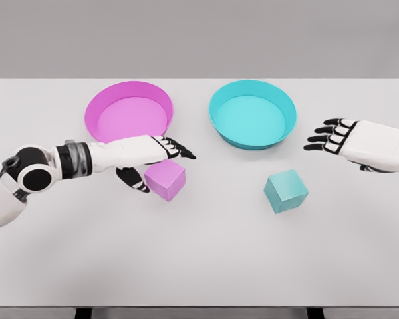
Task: Place the blocks in the corresponding plates according to their colors
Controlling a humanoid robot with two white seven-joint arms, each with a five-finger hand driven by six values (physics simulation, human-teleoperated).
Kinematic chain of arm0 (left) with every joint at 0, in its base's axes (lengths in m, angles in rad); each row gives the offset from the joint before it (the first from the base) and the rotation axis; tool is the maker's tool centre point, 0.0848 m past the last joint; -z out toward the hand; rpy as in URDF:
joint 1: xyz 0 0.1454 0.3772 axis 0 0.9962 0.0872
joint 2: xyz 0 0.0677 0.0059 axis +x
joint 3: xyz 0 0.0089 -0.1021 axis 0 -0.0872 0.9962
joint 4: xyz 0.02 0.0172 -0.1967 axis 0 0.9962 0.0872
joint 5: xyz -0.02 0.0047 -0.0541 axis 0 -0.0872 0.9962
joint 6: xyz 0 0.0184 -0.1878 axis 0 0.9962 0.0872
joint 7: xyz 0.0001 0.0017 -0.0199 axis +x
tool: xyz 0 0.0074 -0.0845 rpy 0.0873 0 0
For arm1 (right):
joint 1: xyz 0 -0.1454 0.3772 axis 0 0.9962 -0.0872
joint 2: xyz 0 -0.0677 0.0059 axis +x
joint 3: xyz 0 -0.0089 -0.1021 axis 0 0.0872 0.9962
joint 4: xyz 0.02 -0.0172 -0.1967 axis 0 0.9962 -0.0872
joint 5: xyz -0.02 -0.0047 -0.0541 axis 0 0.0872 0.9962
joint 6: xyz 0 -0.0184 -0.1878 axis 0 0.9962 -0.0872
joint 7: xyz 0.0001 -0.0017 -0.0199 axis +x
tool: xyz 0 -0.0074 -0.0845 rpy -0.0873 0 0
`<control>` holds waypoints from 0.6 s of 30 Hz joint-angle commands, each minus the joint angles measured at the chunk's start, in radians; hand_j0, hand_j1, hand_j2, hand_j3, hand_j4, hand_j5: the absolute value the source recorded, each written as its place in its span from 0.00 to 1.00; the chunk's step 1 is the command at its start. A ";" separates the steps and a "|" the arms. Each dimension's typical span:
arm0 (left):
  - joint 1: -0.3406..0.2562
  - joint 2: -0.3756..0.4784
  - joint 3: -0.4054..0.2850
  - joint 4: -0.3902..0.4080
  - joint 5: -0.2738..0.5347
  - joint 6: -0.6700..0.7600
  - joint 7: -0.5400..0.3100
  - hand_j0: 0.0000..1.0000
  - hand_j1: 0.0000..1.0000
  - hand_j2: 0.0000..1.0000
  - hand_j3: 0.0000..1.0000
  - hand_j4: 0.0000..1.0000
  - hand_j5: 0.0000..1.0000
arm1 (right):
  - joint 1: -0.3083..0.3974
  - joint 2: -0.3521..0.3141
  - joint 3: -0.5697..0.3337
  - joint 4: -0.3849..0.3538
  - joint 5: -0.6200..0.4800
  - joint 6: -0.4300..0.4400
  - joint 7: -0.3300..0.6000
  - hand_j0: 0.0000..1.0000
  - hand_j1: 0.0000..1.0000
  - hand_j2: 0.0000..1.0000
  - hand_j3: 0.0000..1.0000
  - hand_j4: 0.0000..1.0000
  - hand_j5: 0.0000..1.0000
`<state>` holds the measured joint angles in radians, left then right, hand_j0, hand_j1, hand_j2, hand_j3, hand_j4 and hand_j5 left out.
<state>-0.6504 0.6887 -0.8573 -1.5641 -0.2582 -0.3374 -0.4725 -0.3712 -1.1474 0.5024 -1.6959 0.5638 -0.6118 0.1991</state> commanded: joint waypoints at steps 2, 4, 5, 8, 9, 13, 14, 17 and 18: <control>0.000 -0.003 -0.016 0.002 -0.006 0.005 0.000 1.00 1.00 1.00 1.00 1.00 1.00 | -0.006 -0.008 0.038 -0.024 -0.007 0.001 0.000 1.00 1.00 1.00 1.00 1.00 1.00; 0.000 -0.003 -0.017 0.015 -0.013 0.006 0.000 1.00 1.00 1.00 1.00 1.00 1.00 | -0.017 -0.012 0.050 -0.025 -0.007 0.001 0.000 1.00 1.00 1.00 1.00 1.00 1.00; 0.000 -0.003 -0.017 0.029 -0.015 0.006 0.002 1.00 1.00 1.00 1.00 1.00 1.00 | -0.034 -0.018 0.074 -0.030 -0.007 0.001 0.000 1.00 1.00 1.00 1.00 1.00 1.00; 0.002 -0.008 -0.019 0.030 -0.015 0.006 0.002 1.00 1.00 1.00 1.00 1.00 1.00 | -0.132 -0.021 0.192 -0.031 -0.024 0.001 -0.007 1.00 1.00 1.00 1.00 1.00 1.00; 0.002 -0.008 -0.017 0.030 -0.015 0.006 0.002 1.00 1.00 1.00 1.00 1.00 1.00 | -0.156 -0.020 0.234 -0.030 -0.030 0.001 -0.007 1.00 1.00 1.00 1.00 1.00 1.00; 0.003 -0.011 -0.019 0.030 -0.018 0.008 0.002 1.00 1.00 1.00 1.00 1.00 1.00 | -0.239 -0.014 0.329 -0.031 -0.041 0.001 -0.010 1.00 1.00 1.00 1.00 1.00 1.00; 0.003 -0.015 -0.019 0.030 -0.036 0.009 0.002 1.00 1.00 1.00 1.00 1.00 1.00 | -0.256 -0.015 0.360 -0.031 -0.051 0.001 -0.010 1.00 1.00 1.00 1.00 1.00 1.00; 0.005 -0.018 -0.019 0.030 -0.046 0.009 0.003 1.00 1.00 1.00 1.00 1.00 1.00 | -0.259 -0.018 0.369 -0.031 -0.051 0.001 -0.010 1.00 1.00 1.00 1.00 1.00 1.00; 0.005 -0.023 -0.019 0.030 -0.049 0.009 0.003 1.00 1.00 1.00 1.00 1.00 1.00 | -0.261 -0.018 0.387 -0.031 -0.051 0.001 -0.009 1.00 1.00 1.00 1.00 1.00 1.00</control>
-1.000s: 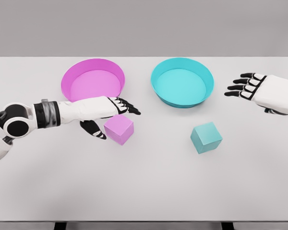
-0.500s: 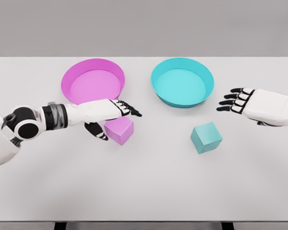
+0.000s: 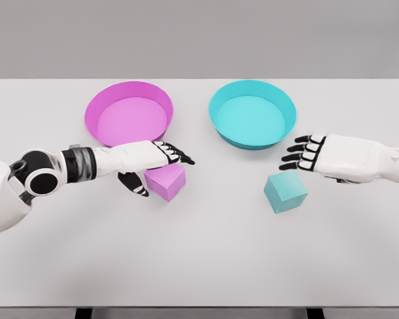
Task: Place the blocks in the corresponding plates according to their colors
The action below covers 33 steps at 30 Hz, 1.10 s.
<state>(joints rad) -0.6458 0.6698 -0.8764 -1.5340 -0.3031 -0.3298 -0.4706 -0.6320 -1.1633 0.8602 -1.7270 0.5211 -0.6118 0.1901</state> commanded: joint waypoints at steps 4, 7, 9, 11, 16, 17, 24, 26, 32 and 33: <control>-0.002 -0.007 0.000 0.000 -0.004 0.002 0.001 0.98 0.98 0.98 0.98 0.98 0.98 | -0.058 0.004 0.095 0.001 -0.009 0.001 0.006 1.00 1.00 1.00 1.00 1.00 1.00; 0.002 -0.012 -0.001 0.000 -0.005 0.002 0.003 0.92 0.92 0.92 0.92 0.92 0.92 | -0.075 0.007 0.109 0.001 -0.010 0.001 0.006 1.00 1.00 1.00 1.00 1.00 1.00; 0.000 -0.012 -0.007 0.000 -0.005 0.000 0.003 0.87 0.87 0.87 0.87 0.87 0.87 | -0.075 0.007 0.109 0.000 -0.010 0.001 0.006 1.00 1.00 1.00 1.00 1.00 1.00; 0.002 -0.012 -0.009 0.000 -0.005 0.000 0.003 0.82 0.82 0.82 0.82 0.82 0.82 | -0.075 0.013 0.109 -0.003 -0.010 0.001 0.006 1.00 1.00 1.00 1.00 1.00 1.00; 0.006 -0.010 -0.009 0.002 -0.005 -0.006 0.003 0.48 0.48 0.48 0.48 0.48 0.48 | -0.097 0.027 0.109 -0.025 -0.030 0.001 0.002 1.00 1.00 1.00 1.00 1.00 1.00; 0.006 -0.010 -0.009 0.002 -0.005 -0.006 0.004 0.47 0.47 0.47 0.47 0.47 0.47 | -0.098 0.027 0.109 -0.029 -0.039 0.001 0.002 1.00 1.00 1.00 1.00 1.00 1.00; -0.008 -0.004 -0.009 -0.002 0.004 -0.008 0.006 0.41 0.41 0.41 0.41 0.41 0.41 | -0.095 0.042 0.128 -0.031 -0.042 0.001 0.006 1.00 1.00 1.00 1.00 1.00 1.00; -0.021 -0.002 -0.009 -0.003 0.007 -0.011 0.004 0.42 0.42 0.42 0.42 0.42 0.42 | -0.095 0.059 0.154 -0.029 -0.042 0.001 0.011 1.00 1.00 1.00 1.00 1.00 1.00; -0.052 0.017 -0.007 -0.040 0.079 -0.015 -0.003 0.42 0.42 0.42 0.42 0.42 0.42 | -0.098 0.079 0.161 -0.003 -0.033 0.001 0.015 1.00 1.00 1.00 1.00 1.00 1.00; -0.054 0.034 -0.007 -0.063 0.082 -0.017 -0.003 0.42 0.42 0.42 0.42 0.42 0.42 | -0.100 0.079 0.160 0.004 -0.035 0.001 0.038 1.00 1.00 1.00 1.00 1.00 1.00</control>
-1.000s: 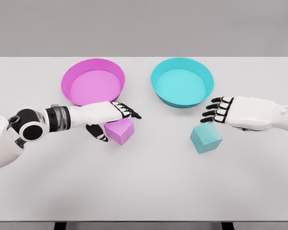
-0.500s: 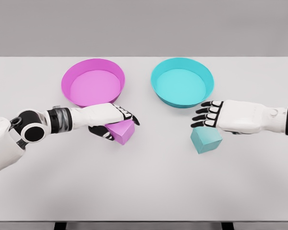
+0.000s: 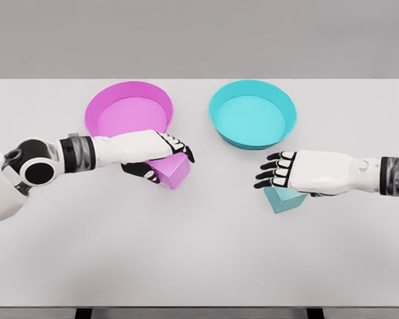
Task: Place the blocks in the corresponding plates according to their colors
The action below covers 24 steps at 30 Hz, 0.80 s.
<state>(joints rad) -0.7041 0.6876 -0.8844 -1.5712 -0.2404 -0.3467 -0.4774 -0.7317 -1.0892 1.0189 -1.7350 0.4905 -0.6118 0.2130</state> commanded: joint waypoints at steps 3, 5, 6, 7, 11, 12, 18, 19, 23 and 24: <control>-0.021 0.047 0.007 -0.038 0.053 0.008 0.003 0.42 0.42 0.42 0.42 0.42 0.42 | 0.000 0.000 0.003 0.017 -0.004 0.001 0.022 1.00 1.00 1.00 1.00 1.00 1.00; -0.037 0.064 0.027 -0.038 0.066 0.012 0.005 0.42 0.42 0.42 0.42 0.42 0.42 | -0.006 -0.001 0.003 0.021 -0.001 0.001 0.025 1.00 1.00 1.00 1.00 1.00 1.00; -0.046 0.064 0.032 -0.036 0.067 0.015 0.005 0.42 0.42 0.42 0.42 0.42 0.42 | -0.017 0.000 0.003 0.032 -0.001 0.001 0.025 1.00 1.00 1.00 1.00 1.00 1.00; -0.061 0.064 0.032 -0.035 0.069 0.017 0.005 0.42 0.42 0.42 0.42 0.42 0.42 | -0.026 0.002 0.003 0.044 -0.001 0.001 0.025 1.00 1.00 1.00 1.00 1.00 1.00; -0.106 0.066 0.036 0.013 0.073 0.068 0.007 0.42 0.42 0.42 0.42 0.42 0.42 | -0.026 0.005 0.006 0.055 0.010 0.001 0.026 1.00 1.00 1.00 1.00 1.00 1.00; -0.107 0.066 0.036 0.023 0.073 0.068 0.005 0.42 0.42 0.42 0.42 0.42 0.42 | -0.026 0.005 0.006 0.054 0.011 0.001 0.026 1.00 1.00 1.00 1.00 1.00 1.00; -0.132 0.018 0.070 0.233 0.062 0.068 0.008 0.42 0.42 0.42 0.42 0.42 0.42 | -0.043 0.022 0.024 0.038 0.011 0.001 0.046 1.00 1.00 1.00 1.00 1.00 1.00; -0.133 0.004 0.071 0.269 0.061 0.068 0.011 0.42 0.42 0.42 0.42 0.42 0.42 | -0.043 0.022 0.026 0.038 0.011 0.001 0.048 1.00 1.00 1.00 1.00 1.00 1.00; -0.138 -0.025 0.087 0.304 0.047 0.068 0.016 0.44 0.44 0.44 0.44 0.44 0.44 | -0.045 0.022 0.046 0.038 0.019 0.001 0.074 1.00 1.00 1.00 1.00 1.00 1.00; -0.138 -0.025 0.090 0.304 0.047 0.068 0.014 0.45 0.45 0.45 0.45 0.45 0.45 | -0.045 0.022 0.046 0.038 0.020 0.001 0.074 1.00 1.00 1.00 1.00 1.00 1.00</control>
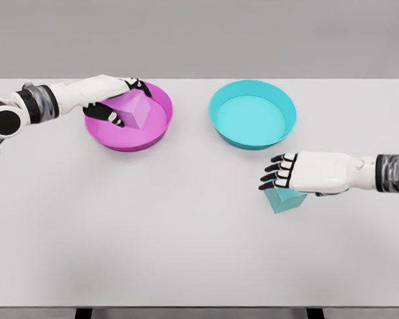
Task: Place the blocks in the corresponding plates according to their colors
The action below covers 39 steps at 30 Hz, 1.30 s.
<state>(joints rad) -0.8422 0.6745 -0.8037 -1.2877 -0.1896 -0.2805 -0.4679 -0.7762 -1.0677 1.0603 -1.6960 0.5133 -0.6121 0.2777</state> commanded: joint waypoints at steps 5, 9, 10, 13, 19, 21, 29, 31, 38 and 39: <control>0.000 -0.018 0.034 0.070 -0.004 0.001 0.005 0.90 0.90 0.90 0.90 0.90 0.90 | 0.000 -0.002 0.004 -0.017 -0.002 0.001 0.009 1.00 1.00 1.00 1.00 1.00 1.00; 0.000 -0.019 0.051 0.074 -0.001 -0.002 0.005 1.00 1.00 1.00 1.00 1.00 1.00 | -0.002 -0.002 0.004 -0.021 -0.002 0.001 0.011 1.00 1.00 1.00 1.00 1.00 1.00; 0.000 -0.019 0.052 0.074 0.001 -0.005 0.006 1.00 1.00 1.00 1.00 1.00 1.00 | -0.002 0.000 0.004 -0.019 -0.002 0.001 0.011 1.00 1.00 1.00 1.00 1.00 1.00; 0.000 -0.027 0.052 0.073 0.002 -0.009 0.006 1.00 1.00 1.00 1.00 1.00 1.00 | -0.015 0.015 0.004 -0.017 -0.002 0.001 0.020 1.00 1.00 1.00 1.00 1.00 1.00; -0.034 0.049 0.054 0.061 0.006 -0.054 0.005 1.00 1.00 1.00 1.00 1.00 1.00 | -0.017 0.018 0.004 -0.017 0.016 0.001 0.041 1.00 1.00 1.00 1.00 1.00 1.00; -0.034 0.137 0.054 0.061 0.006 -0.129 0.005 1.00 1.00 1.00 1.00 1.00 1.00 | -0.017 0.021 0.004 -0.014 0.017 0.001 0.041 1.00 1.00 1.00 1.00 1.00 1.00; 0.112 0.396 0.080 0.033 0.127 -0.330 0.003 1.00 1.00 1.00 1.00 1.00 1.00 | -0.015 0.057 0.006 -0.013 0.053 0.001 0.049 1.00 1.00 1.00 1.00 1.00 1.00; 0.141 0.392 0.075 0.042 0.128 -0.330 0.003 1.00 1.00 1.00 1.00 1.00 1.00 | -0.015 0.064 0.006 -0.011 0.053 0.001 0.057 1.00 1.00 1.00 1.00 1.00 1.00; 0.195 0.335 0.070 0.050 0.128 -0.330 -0.003 1.00 1.00 1.00 1.00 1.00 1.00 | -0.017 0.112 0.021 0.027 0.080 0.001 0.070 1.00 1.00 1.00 1.00 1.00 1.00; 0.196 0.335 0.070 0.051 0.128 -0.330 -0.003 1.00 1.00 1.00 1.00 1.00 1.00 | -0.017 0.112 0.021 0.029 0.082 0.001 0.070 1.00 1.00 1.00 1.00 1.00 1.00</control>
<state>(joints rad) -0.6458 1.0198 -0.7334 -1.2361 -0.0690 -0.6122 -0.4703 -0.7946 -0.9669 1.0788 -1.6795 0.5841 -0.6111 0.3453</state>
